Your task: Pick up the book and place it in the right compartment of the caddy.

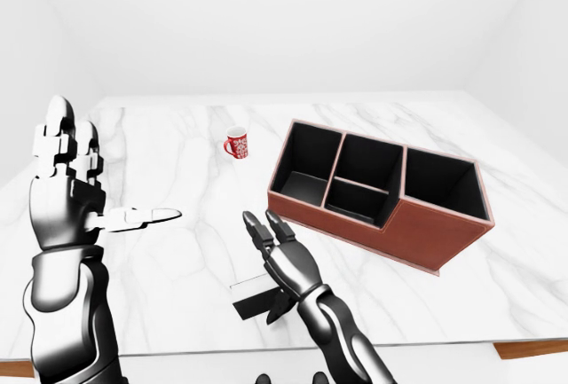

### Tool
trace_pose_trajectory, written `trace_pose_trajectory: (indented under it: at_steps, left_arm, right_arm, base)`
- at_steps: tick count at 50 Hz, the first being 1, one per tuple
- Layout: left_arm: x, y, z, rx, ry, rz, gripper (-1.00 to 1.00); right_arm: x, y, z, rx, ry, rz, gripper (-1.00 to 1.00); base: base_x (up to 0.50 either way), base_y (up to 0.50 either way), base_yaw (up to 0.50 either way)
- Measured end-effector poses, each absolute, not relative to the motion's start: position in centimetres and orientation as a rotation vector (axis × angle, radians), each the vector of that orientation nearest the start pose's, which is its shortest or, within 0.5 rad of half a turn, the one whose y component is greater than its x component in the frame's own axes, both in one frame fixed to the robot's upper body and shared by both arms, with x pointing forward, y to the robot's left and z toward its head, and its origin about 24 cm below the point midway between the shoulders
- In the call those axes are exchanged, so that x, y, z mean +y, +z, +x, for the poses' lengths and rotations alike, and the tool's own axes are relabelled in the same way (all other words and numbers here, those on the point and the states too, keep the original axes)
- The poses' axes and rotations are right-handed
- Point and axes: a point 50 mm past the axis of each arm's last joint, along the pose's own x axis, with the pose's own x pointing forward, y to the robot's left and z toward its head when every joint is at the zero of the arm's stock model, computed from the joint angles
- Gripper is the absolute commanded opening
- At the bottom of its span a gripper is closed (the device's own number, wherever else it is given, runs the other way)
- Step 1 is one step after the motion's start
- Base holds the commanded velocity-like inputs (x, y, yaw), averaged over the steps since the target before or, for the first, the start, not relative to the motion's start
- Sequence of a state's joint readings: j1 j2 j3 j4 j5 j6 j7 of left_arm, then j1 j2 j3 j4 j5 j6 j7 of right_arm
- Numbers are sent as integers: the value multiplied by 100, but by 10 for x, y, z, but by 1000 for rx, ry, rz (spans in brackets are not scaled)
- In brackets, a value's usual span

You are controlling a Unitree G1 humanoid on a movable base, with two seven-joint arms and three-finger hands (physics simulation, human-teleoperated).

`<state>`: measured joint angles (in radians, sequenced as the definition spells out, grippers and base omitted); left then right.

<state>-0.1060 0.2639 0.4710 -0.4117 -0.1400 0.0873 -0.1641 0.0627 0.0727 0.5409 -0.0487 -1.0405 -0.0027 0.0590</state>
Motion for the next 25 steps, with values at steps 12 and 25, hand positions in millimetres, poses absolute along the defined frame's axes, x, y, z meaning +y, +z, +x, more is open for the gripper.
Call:
trace_pose_trajectory:
  at_steps: [12,25]
  left_arm:
    - [264,185,227,-501,200,219,100]
    - [265,186,227,-505,201,221,100]
  right_arm:
    - [-8,47,209,-243,522,-926,100]
    - [-8,45,211,-234,527,-925,100]
  base:
    - [0,0,0]
    - [0,0,0]
